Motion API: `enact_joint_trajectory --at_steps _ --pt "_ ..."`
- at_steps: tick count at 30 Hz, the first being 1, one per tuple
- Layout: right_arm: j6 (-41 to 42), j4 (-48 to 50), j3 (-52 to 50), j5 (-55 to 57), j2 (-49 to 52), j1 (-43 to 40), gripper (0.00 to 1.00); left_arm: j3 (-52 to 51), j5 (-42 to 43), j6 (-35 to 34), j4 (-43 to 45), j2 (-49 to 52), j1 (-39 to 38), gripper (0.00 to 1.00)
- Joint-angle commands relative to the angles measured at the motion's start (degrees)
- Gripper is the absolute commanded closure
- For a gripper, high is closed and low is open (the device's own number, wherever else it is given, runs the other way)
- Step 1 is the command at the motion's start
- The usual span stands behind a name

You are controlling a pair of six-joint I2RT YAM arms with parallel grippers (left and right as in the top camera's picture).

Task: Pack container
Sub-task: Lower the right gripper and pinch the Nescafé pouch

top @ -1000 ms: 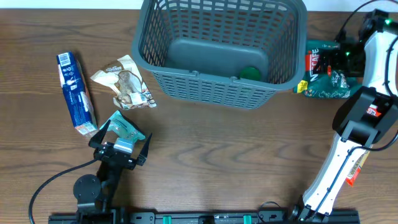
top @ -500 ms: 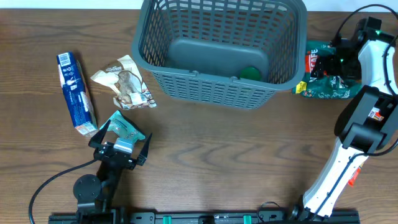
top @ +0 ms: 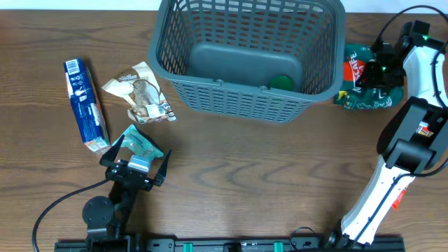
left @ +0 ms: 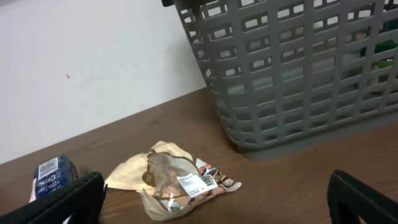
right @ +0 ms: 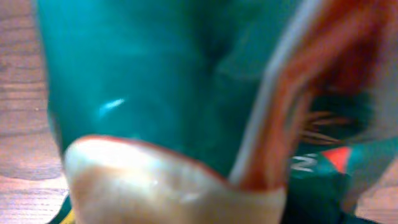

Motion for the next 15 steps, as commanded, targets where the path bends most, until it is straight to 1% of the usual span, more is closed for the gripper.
enact_joint_trajectory --at_steps 1,2,6,11,15 --pt "-0.42 -1.75 -5.44 -2.62 8.41 1.7 0.94 -1.07 1.01 0.52 -1.97 -0.04 -0.17 0.01" --pt "-0.42 -1.77 -5.44 -2.84 8.41 1.7 0.99 -1.07 1.01 0.52 -1.97 -0.04 -0.17 0.01" --pt "-0.42 -1.7 -5.44 -4.37 8.41 1.7 0.99 -1.07 1.01 0.52 -1.97 -0.04 -0.17 0.01" --pt "2.49 -1.64 -5.42 -4.5 8.17 1.68 0.99 -1.07 1.01 0.52 -1.97 -0.04 -0.17 0.01" --pt "2.8 -1.53 -5.38 -4.5 6.8 1.7 0.99 -1.07 1.01 0.52 -1.97 -0.04 -0.17 0.01"
